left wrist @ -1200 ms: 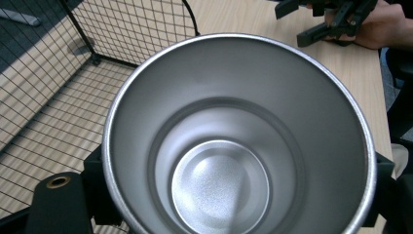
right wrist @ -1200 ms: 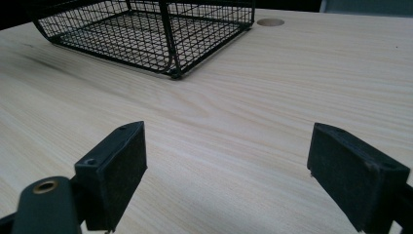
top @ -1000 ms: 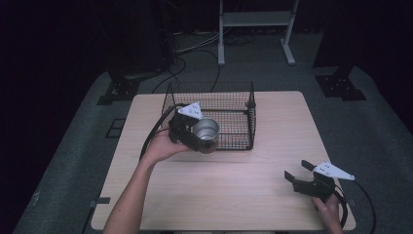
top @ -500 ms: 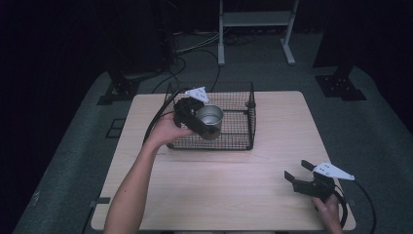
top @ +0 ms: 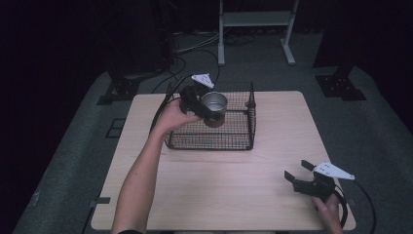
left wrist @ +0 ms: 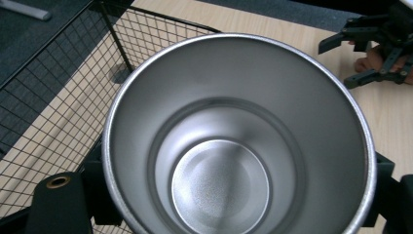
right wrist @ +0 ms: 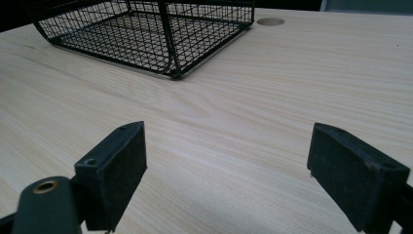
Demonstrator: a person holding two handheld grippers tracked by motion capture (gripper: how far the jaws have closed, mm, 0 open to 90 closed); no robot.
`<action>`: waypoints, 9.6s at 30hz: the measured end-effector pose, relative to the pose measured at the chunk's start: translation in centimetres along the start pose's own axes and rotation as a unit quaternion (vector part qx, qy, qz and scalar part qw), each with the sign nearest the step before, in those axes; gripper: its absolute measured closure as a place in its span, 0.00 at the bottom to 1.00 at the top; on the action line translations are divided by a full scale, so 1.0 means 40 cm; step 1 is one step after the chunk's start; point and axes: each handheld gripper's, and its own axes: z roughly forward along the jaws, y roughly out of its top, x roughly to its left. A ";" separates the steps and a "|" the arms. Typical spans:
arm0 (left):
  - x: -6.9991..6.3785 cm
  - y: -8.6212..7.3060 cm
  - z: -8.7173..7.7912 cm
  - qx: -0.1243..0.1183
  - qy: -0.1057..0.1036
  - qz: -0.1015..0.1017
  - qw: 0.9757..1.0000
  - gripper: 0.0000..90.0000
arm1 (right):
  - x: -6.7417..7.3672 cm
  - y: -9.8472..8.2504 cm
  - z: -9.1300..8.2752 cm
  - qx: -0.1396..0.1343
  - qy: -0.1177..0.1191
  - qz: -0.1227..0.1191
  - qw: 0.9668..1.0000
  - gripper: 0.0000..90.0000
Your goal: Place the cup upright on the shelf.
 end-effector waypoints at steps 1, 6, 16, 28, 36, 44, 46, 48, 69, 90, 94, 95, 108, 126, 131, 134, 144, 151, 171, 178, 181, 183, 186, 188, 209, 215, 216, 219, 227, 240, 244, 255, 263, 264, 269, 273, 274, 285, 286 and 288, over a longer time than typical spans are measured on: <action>0.007 0.004 0.006 0.005 -0.001 -0.004 1.000 0.20 | 0.001 0.000 0.000 0.000 0.000 -0.001 1.000 0.15; 0.024 0.014 0.020 0.013 -0.001 -0.006 1.000 0.20 | 0.000 0.000 0.000 0.000 0.001 0.000 1.000 0.15; 0.065 0.045 0.053 0.032 0.005 -0.010 0.999 0.20 | 0.000 0.000 0.000 0.000 0.001 0.002 1.000 0.15; 0.105 0.040 0.106 0.056 0.017 -0.019 0.998 0.20 | 0.000 0.000 0.000 0.000 0.002 0.000 1.000 0.15; 0.131 0.008 0.148 0.068 0.017 -0.040 0.997 0.20 | 0.000 0.000 0.000 0.002 0.004 0.001 1.000 0.15; 0.150 -0.023 0.182 0.086 0.014 -0.058 0.994 0.20 | -0.001 0.000 0.000 -0.001 0.004 0.001 1.000 0.15; 0.151 -0.026 0.189 0.089 0.013 -0.058 0.994 0.20 | -0.001 0.000 0.000 -0.001 0.005 0.001 1.000 0.15; 0.154 -0.030 0.204 0.095 0.011 -0.061 0.994 0.20 | 0.000 0.000 0.000 -0.001 0.006 0.001 1.000 0.15; 0.180 -0.086 0.268 0.120 0.019 -0.083 0.989 0.20 | -0.001 0.000 -0.001 -0.001 0.007 0.001 1.000 0.15; 0.200 -0.114 0.303 0.140 0.017 -0.094 0.986 0.20 | -0.002 0.000 -0.001 -0.003 0.011 0.002 1.000 0.15; 0.201 -0.120 0.311 0.149 0.014 -0.091 0.985 0.20 | -0.002 0.000 -0.001 -0.003 0.012 0.002 1.000 0.15; 0.201 -0.123 0.314 0.151 0.014 -0.091 0.984 0.20 | -0.002 -0.001 -0.001 -0.004 0.012 0.002 1.000 0.15; 0.201 -0.155 0.307 0.161 0.017 -0.101 0.982 0.19 | -0.001 0.000 -0.001 -0.002 0.010 0.001 1.000 0.15; 0.193 -0.162 0.305 0.188 0.010 -0.098 0.977 0.16 | 0.001 0.000 -0.001 0.000 0.008 -0.002 1.000 0.15; 0.190 -0.163 0.307 0.189 0.006 -0.102 0.977 0.13 | 0.001 0.000 -0.001 0.000 0.007 -0.002 1.000 0.15; 0.190 -0.161 0.305 0.186 0.007 -0.101 0.977 0.12 | 0.001 0.000 -0.001 0.000 0.007 -0.003 1.000 0.15; 0.187 -0.149 0.281 0.161 0.014 -0.102 0.982 0.08 | 0.001 0.000 0.000 0.000 0.007 -0.004 1.000 0.15; 0.178 -0.132 0.255 0.139 0.026 -0.091 0.986 0.08 | 0.001 0.000 0.000 0.001 0.007 -0.004 1.000 0.15; 0.110 -0.093 0.156 0.074 0.056 -0.043 0.995 0.08 | 0.003 0.000 0.002 0.003 0.002 -0.005 1.000 0.15; 0.079 -0.111 0.129 0.062 0.062 -0.038 0.995 0.08 | 0.003 0.001 0.002 0.004 0.000 -0.005 1.000 0.15; 0.069 -0.119 0.117 0.057 0.060 -0.039 0.996 0.08 | 0.004 0.001 0.002 0.005 -0.001 -0.005 1.000 0.15; 0.059 -0.125 0.108 0.049 0.064 -0.034 0.996 0.08 | 0.004 0.001 0.002 0.005 -0.001 -0.006 1.000 0.15; 0.045 -0.132 0.096 0.043 0.062 -0.035 0.997 0.08 | 0.004 0.001 0.002 0.005 -0.002 -0.006 1.000 0.15; 0.033 -0.137 0.087 0.040 0.061 -0.033 0.997 0.08 | 0.004 0.001 0.002 0.005 -0.002 -0.006 1.000 0.15; -0.069 -0.196 0.020 0.006 0.064 -0.020 0.998 0.08 | 0.006 0.001 0.003 0.007 -0.007 -0.009 1.000 0.15; -0.102 -0.219 -0.004 -0.007 0.063 -0.019 0.998 0.08 | 0.006 0.001 0.004 0.006 -0.008 -0.011 1.000 0.15; -0.108 -0.223 -0.007 -0.010 0.063 -0.020 0.998 0.08 | 0.006 0.001 0.004 0.007 -0.008 -0.011 1.000 0.15; -0.120 -0.235 -0.014 -0.013 0.066 -0.020 0.998 0.08 | 0.007 0.001 0.004 0.007 -0.009 -0.011 1.000 0.15; -0.148 -0.269 -0.025 -0.020 0.065 -0.025 0.997 0.08 | 0.008 0.001 0.004 0.008 -0.010 -0.011 1.000 0.15; -0.183 -0.329 -0.035 -0.041 0.062 -0.038 0.997 0.08 | 0.010 0.001 0.004 0.009 -0.013 -0.012 1.000 0.15; -0.192 -0.347 -0.038 -0.044 0.063 -0.039 0.996 0.08 | 0.010 0.001 0.004 0.010 -0.013 -0.012 1.000 0.15; -0.212 -0.396 -0.037 -0.053 0.061 -0.053 0.995 0.08 | 0.010 0.001 0.004 0.009 -0.015 -0.011 1.000 0.15; -0.231 -0.431 -0.041 -0.065 0.057 -0.064 0.994 0.08 | 0.010 0.001 0.004 0.009 -0.016 -0.011 1.000 0.15; -0.231 -0.431 -0.041 -0.065 0.057 -0.064 0.994 0.08 | 0.010 0.001 0.004 0.009 -0.016 -0.011 1.000 0.15; -0.239 -0.450 -0.050 -0.074 0.061 -0.068 0.993 0.08 | 0.011 0.001 0.004 0.009 -0.017 -0.012 1.000 0.15; -0.245 -0.466 -0.055 -0.084 0.061 -0.073 0.992 0.08 | 0.011 0.001 0.004 0.009 -0.017 -0.012 1.000 0.15; -0.247 -0.471 -0.057 -0.089 0.061 -0.075 0.991 0.08 | 0.011 0.001 0.004 0.009 -0.017 -0.011 1.000 0.15; -0.267 -0.529 -0.062 -0.104 0.068 -0.091 0.988 0.08 | 0.011 0.001 0.004 0.009 -0.018 -0.012 1.000 0.15; -0.270 -0.534 -0.062 -0.104 0.069 -0.092 0.988 0.08 | 0.011 0.001 0.004 0.010 -0.018 -0.011 1.000 0.15; -0.275 -0.547 -0.060 -0.104 0.070 -0.093 0.988 0.08 | 0.011 0.001 0.004 0.009 -0.018 -0.011 1.000 0.15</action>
